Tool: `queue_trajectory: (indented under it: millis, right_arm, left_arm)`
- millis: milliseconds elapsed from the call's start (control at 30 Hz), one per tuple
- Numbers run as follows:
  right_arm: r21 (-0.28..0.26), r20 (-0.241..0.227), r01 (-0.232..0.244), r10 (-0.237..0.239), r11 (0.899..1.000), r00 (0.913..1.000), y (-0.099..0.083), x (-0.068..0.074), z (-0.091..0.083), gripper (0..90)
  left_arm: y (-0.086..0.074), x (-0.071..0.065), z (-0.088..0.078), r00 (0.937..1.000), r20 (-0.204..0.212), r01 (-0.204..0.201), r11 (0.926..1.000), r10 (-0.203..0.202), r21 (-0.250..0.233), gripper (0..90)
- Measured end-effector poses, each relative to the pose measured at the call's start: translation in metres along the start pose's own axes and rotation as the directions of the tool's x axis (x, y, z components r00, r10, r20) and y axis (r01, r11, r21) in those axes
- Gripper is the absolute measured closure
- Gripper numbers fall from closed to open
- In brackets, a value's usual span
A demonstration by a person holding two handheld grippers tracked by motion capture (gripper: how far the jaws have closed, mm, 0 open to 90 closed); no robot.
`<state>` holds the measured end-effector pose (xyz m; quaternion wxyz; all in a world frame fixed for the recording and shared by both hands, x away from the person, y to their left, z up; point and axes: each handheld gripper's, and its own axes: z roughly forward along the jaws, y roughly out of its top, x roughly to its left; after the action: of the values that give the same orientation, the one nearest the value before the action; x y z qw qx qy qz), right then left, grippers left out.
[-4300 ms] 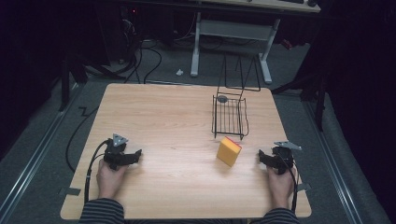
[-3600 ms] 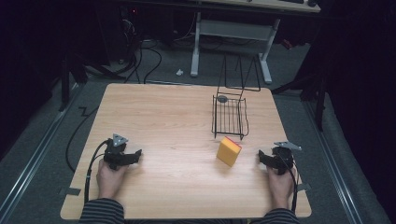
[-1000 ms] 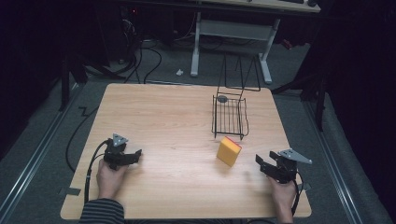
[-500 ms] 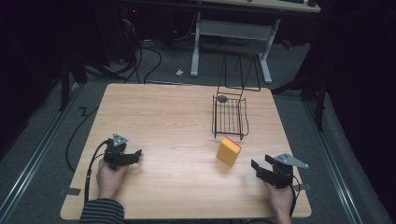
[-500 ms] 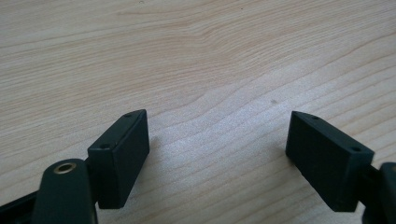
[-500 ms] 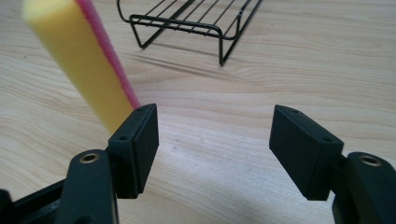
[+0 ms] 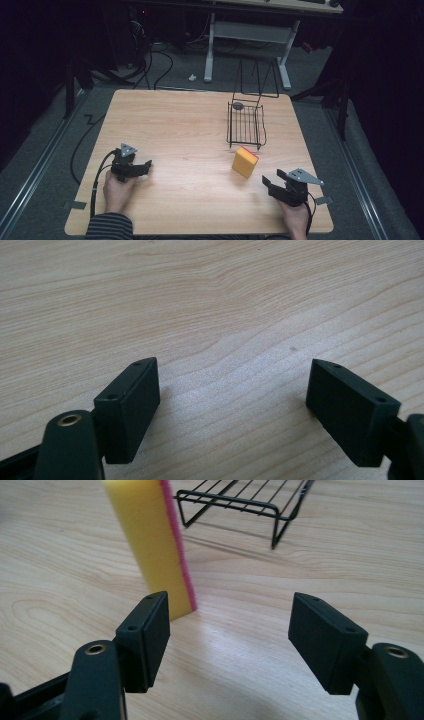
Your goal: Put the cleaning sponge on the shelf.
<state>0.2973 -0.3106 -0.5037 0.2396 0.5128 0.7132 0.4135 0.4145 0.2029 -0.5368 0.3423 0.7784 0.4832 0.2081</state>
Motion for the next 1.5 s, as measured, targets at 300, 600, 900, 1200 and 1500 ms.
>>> queue_trajectory:
  millis: [300, 600, 900, 1200, 1500]
  right_arm:
    - [0.018, -0.043, 0.024, -0.023, 1.0, 0.9988, 0.002, 0.012, 0.01, 32.4]
    - [0.013, -0.062, 0.059, -0.058, 0.998, 0.9964, 0.011, 0.018, 0.017, 31.7]
    - [0.006, -0.079, 0.08, -0.079, 0.997, 0.9938, 0.02, 0.023, 0.024, 31.5]
    - [0.021, -0.087, 0.089, -0.087, 0.996, 0.9924, 0.027, 0.024, 0.036, 30.8]
    - [0.023, -0.103, 0.086, -0.083, 0.996, 0.9912, 0.03, 0.025, 0.047, 31.2]
  left_arm:
    - [0.0, 0.0, 0.0, 1.0, 0.0, 0.0, 1.0, 0.0, 0.0, 22.0]
    - [0.0, 0.0, 0.0, 1.0, 0.0, 0.0, 1.0, 0.0, 0.0, 22.0]
    - [0.0, 0.0, 0.0, 1.0, 0.0, 0.0, 1.0, 0.0, -0.001, 22.0]
    - [0.0, 0.0, 0.0, 1.0, 0.0, 0.0, 1.0, 0.0, 0.0, 22.0]
    - [0.0, 0.0, 0.0, 1.0, 0.0, 0.0, 1.0, 0.0, 0.0, 22.0]
